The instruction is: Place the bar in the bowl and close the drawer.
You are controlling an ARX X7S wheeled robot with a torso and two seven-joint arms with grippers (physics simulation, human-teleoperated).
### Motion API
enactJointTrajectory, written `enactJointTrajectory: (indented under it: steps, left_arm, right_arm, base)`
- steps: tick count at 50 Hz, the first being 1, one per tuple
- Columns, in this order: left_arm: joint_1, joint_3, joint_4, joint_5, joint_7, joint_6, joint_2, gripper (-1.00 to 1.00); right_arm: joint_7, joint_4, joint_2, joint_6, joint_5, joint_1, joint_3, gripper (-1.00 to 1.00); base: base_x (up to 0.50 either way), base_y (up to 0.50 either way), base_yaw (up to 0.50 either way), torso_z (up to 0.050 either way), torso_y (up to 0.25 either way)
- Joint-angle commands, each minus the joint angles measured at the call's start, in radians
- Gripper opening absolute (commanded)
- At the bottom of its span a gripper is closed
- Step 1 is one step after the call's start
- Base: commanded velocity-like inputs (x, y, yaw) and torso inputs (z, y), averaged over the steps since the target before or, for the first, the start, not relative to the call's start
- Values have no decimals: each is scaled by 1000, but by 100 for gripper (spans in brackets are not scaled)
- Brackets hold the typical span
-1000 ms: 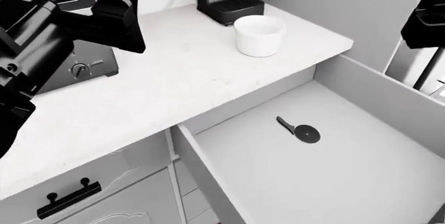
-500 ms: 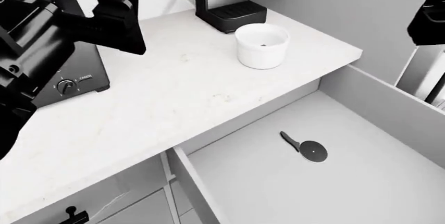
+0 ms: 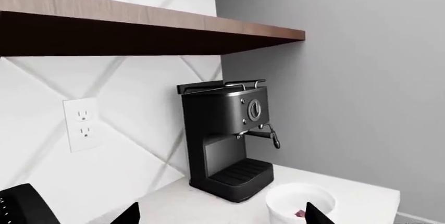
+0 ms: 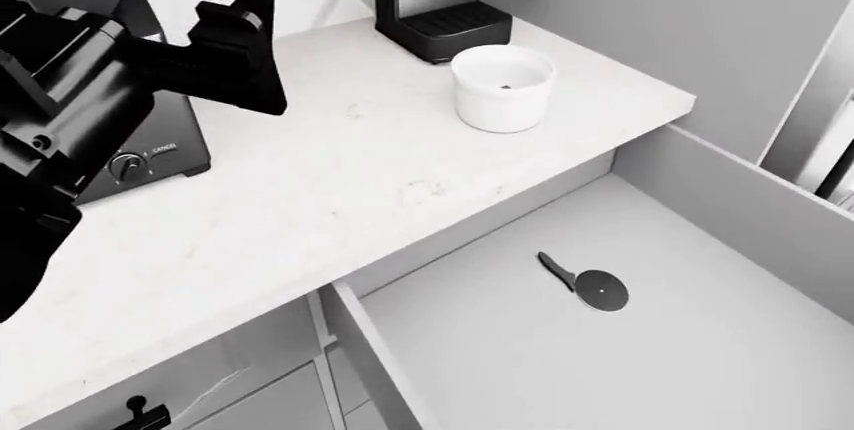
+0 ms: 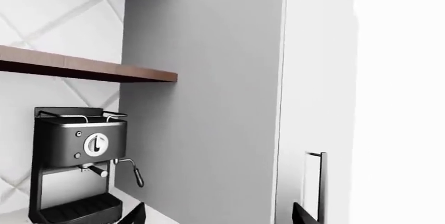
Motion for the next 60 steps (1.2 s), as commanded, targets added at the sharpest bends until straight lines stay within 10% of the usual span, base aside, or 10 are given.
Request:
enactJointTrajectory:
  steps: [1, 13, 37, 60]
  left_arm:
    - [15, -27, -6, 28, 17, 14, 33, 100]
    - [32, -24, -2, 32, 18, 19, 35, 100]
    - [60, -24, -1, 45, 19, 28, 35, 100]
    - [69, -28, -6, 46, 20, 25, 41, 100]
  right_arm:
    - [32, -25, 62, 14, 43, -292, 356, 100]
    - [110, 11, -15, 224, 142, -596, 806, 100]
    - [75, 70, -160, 468, 127, -886, 1265, 100]
    - [-282, 31, -266, 511, -161, -1152, 1593, 100]
  base:
    - [0, 0, 0, 0, 0]
    - [0, 0, 0, 0, 0]
    - [0, 0, 0, 0, 0]
    - [0, 0, 0, 0, 0]
